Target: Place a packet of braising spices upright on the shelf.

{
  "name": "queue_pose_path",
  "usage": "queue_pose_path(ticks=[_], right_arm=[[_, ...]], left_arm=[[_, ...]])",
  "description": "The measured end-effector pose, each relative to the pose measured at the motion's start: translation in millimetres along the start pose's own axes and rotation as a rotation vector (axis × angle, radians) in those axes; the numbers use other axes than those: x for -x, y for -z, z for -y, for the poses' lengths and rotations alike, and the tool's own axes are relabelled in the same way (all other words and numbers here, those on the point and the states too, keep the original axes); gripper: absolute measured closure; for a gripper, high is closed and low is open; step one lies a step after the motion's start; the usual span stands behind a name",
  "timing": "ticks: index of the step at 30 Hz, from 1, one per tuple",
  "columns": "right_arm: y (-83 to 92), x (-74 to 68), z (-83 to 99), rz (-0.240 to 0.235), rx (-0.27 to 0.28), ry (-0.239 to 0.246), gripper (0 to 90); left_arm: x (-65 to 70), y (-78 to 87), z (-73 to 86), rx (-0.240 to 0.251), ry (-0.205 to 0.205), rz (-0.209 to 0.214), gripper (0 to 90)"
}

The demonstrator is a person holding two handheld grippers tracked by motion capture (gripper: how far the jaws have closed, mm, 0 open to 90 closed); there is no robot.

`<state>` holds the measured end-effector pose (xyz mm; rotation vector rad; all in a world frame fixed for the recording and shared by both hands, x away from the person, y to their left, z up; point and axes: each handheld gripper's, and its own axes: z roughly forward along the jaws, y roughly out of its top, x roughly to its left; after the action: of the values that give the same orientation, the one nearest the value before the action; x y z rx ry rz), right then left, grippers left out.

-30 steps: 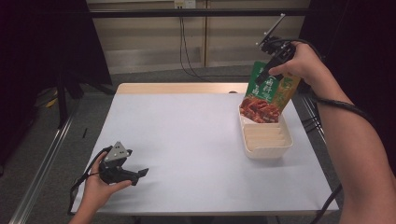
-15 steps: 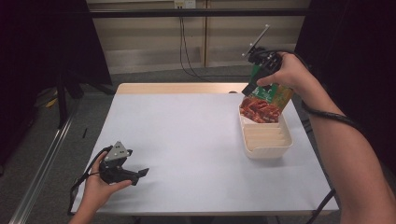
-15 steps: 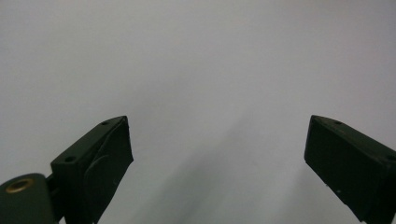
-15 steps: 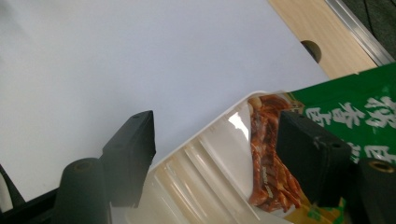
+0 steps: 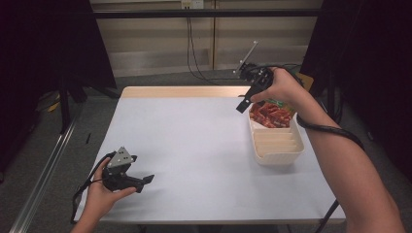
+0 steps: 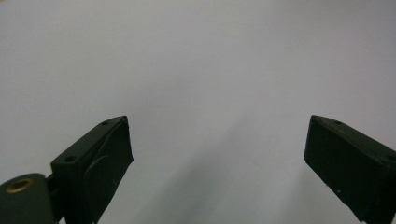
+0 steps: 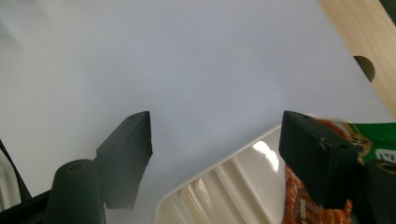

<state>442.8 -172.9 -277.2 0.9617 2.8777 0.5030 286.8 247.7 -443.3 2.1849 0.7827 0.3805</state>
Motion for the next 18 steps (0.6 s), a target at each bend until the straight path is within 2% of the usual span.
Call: queue_pose_path(ticks=[7, 14, 18], right_arm=[[-16.3, -9.0, -2.5, -0.013, -0.001, 0.026, 24.4], [-31.4, -20.5, -2.7, -0.017, -0.004, 0.047, 23.6], [-39.6, -27.9, -2.1, -0.022, -0.005, 0.07, 22.9]], left_arm=[[1.3, 0.7, 0.1, 0.01, 0.011, -0.002, 7.5], [0.2, 1.5, 0.0, 0.004, -0.009, 0.006, 7.5], [1.3, 2.3, 0.2, 0.003, -0.004, 0.004, 7.4]])
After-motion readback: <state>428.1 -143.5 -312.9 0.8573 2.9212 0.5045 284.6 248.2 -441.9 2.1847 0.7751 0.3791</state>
